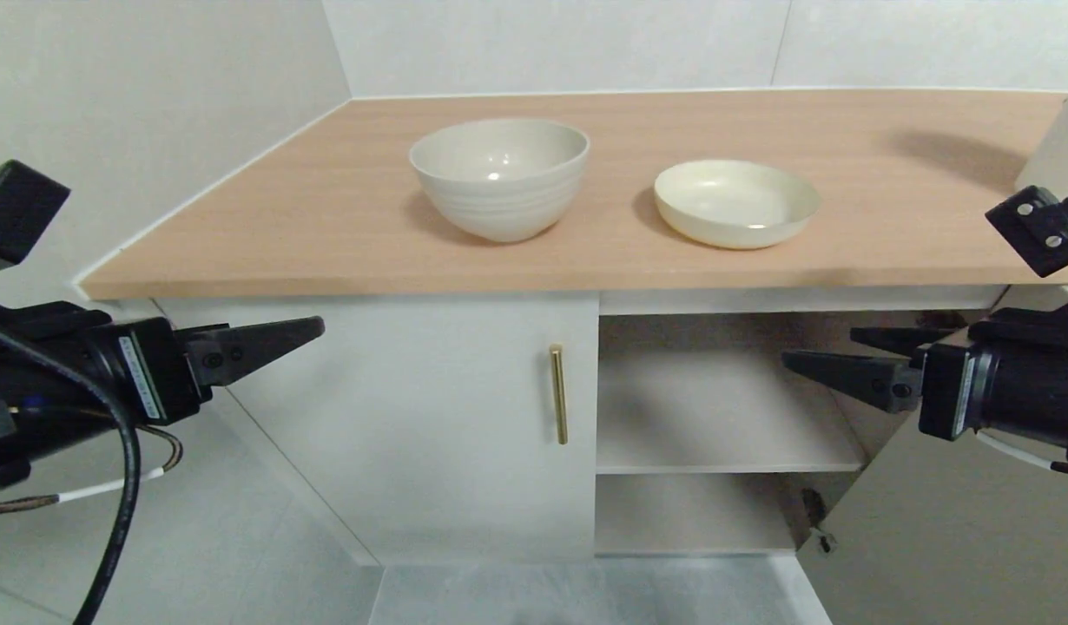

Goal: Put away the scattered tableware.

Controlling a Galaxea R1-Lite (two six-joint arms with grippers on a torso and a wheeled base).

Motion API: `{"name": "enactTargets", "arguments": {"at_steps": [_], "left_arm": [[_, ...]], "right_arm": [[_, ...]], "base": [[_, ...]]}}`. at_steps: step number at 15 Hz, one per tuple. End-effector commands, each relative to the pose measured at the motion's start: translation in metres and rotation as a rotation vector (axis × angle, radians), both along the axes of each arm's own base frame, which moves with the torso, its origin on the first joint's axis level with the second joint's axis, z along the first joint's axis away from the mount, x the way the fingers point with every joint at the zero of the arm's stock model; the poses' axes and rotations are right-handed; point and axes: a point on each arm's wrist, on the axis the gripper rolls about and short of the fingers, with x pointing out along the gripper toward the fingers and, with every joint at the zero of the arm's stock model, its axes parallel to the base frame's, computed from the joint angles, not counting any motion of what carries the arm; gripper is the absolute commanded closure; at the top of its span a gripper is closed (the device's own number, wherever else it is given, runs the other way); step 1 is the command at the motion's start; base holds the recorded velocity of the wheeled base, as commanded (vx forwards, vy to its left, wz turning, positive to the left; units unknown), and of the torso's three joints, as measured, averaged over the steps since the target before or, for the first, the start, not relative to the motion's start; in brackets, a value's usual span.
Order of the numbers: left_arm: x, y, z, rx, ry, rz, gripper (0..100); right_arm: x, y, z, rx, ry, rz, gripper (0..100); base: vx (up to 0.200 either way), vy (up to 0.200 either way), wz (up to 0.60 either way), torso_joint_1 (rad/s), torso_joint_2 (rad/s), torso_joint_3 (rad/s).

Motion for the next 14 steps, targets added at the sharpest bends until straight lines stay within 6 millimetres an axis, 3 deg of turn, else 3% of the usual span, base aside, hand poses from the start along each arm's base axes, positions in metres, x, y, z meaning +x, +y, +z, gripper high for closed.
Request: {"name": "enactTargets", "arguments": {"at_steps": [1, 4, 10, 14], "left_arm": [[0.000, 0.000, -0.001, 0.001, 0.004, 0.000, 0], [0.001, 0.000, -0.001, 0.001, 0.007, -0.001, 0], [0.008, -0.003, -0.002, 0.004, 0.018, -0.006, 0], [0.025, -0.010, -0.002, 0.010, 0.041, -0.023, 0]], "right_arm": [[0.000, 0.000, -0.001, -0.002, 0.005, 0.001, 0], [0.000, 0.000, -0.001, -0.008, 0.000, 0.003, 0], [0.002, 0.001, -0.002, -0.016, -0.001, 0.003, 0], [0.015, 0.006, -0.008, -0.018, -0.006, -0.007, 0]], "base": [[0.000, 0.000, 0.00, 0.115, -0.63, -0.242], [0.000, 0.000, 0.00, 0.062, -0.53, -0.258], [0.000, 0.000, 0.00, 0.299, -0.48, -0.255], [0.000, 0.000, 0.00, 0.240, -0.50, -0.263]]}}
